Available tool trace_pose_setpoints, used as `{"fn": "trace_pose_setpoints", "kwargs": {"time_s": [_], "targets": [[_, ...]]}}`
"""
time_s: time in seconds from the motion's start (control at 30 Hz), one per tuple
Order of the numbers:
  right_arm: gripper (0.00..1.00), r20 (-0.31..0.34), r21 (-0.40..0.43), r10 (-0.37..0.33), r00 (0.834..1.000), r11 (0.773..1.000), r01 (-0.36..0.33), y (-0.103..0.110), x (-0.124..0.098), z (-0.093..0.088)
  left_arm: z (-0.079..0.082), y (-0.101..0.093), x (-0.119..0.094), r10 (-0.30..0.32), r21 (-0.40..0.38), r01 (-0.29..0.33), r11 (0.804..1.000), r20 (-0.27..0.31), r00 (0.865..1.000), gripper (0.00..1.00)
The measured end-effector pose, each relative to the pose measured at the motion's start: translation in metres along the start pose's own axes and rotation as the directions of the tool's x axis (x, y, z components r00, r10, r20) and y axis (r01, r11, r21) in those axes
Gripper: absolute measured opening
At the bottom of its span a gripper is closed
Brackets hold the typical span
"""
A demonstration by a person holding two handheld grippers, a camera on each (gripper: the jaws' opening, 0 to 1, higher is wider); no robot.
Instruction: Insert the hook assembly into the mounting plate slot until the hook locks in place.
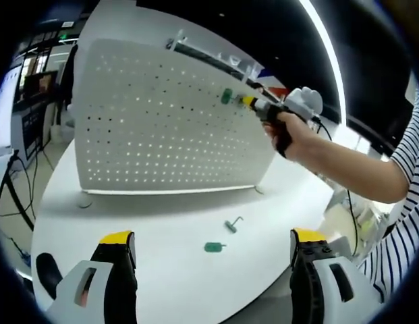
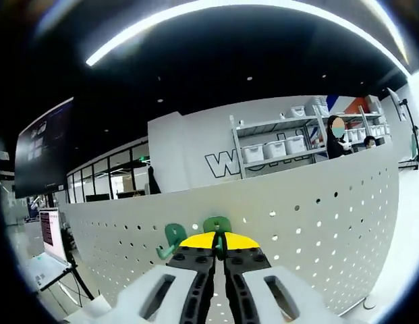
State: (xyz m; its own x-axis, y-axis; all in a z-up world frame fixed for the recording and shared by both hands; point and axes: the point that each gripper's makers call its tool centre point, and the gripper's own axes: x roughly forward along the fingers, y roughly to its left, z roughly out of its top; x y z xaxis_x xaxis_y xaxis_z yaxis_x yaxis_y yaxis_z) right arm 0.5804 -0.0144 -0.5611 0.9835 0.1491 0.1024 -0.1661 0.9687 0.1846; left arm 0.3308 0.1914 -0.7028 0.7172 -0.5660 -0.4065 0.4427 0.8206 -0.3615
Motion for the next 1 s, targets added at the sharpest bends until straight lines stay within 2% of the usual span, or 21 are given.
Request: {"fn": "trace_pose_setpoints", "kwargs": {"time_s": [0.57, 0.73, 1.0], "targets": [[0.00, 0.007, -0.020, -0.015, 1.000, 1.000, 0.015, -0.0029, 0.0057, -0.0046, -0.0036, 0.0030, 0.0033, 0.005, -0.016, -0.005, 1.000, -0.016, 1.000, 0.94], [0.00, -0.007, -0.046, -0.039, 0.999, 0.998, 0.039, -0.0023, 0.0067, -0.0047, -0.0042, 0.0021, 0.0043, -0.001, -0.019, 0.001, 1.000, -0.021, 1.000, 0.94], [0.01, -0.037, -0.036, -0.067, 0.997, 0.997, 0.065, -0.0037, 0.0073, -0.0055, -0.0049, 0.0072, 0.0000, 0.013, -0.024, -0.014, 1.000, -0.018, 1.000, 0.93]]}}
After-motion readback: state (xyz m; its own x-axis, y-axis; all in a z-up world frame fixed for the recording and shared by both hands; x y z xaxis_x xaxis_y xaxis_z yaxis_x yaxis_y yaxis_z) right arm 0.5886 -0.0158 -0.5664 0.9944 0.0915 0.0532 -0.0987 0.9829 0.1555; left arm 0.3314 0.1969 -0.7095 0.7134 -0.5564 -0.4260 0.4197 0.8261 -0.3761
